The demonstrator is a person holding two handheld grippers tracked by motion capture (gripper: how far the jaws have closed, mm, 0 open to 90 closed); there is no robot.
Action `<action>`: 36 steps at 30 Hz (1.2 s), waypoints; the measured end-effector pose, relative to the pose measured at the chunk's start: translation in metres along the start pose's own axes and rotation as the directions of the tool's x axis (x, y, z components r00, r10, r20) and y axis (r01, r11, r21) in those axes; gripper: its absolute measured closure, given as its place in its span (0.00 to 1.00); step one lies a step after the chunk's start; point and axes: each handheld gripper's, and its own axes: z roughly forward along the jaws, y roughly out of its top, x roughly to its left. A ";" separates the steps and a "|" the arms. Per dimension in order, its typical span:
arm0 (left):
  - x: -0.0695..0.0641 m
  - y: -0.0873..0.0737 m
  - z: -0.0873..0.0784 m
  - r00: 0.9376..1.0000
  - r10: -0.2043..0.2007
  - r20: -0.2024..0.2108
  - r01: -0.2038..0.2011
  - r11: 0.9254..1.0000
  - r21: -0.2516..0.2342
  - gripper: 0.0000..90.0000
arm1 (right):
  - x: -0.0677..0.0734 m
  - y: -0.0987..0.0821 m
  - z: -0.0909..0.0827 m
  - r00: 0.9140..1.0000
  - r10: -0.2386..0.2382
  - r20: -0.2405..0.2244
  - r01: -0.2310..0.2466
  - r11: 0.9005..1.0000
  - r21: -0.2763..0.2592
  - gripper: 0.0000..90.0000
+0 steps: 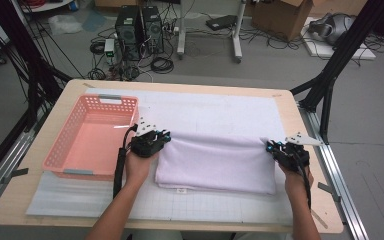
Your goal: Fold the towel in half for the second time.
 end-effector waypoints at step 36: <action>-0.029 -0.060 -0.067 0.995 -0.012 0.094 0.004 0.996 0.091 0.69 | 0.029 -0.069 -0.066 0.989 0.032 -0.144 -0.019 0.996 0.090 0.63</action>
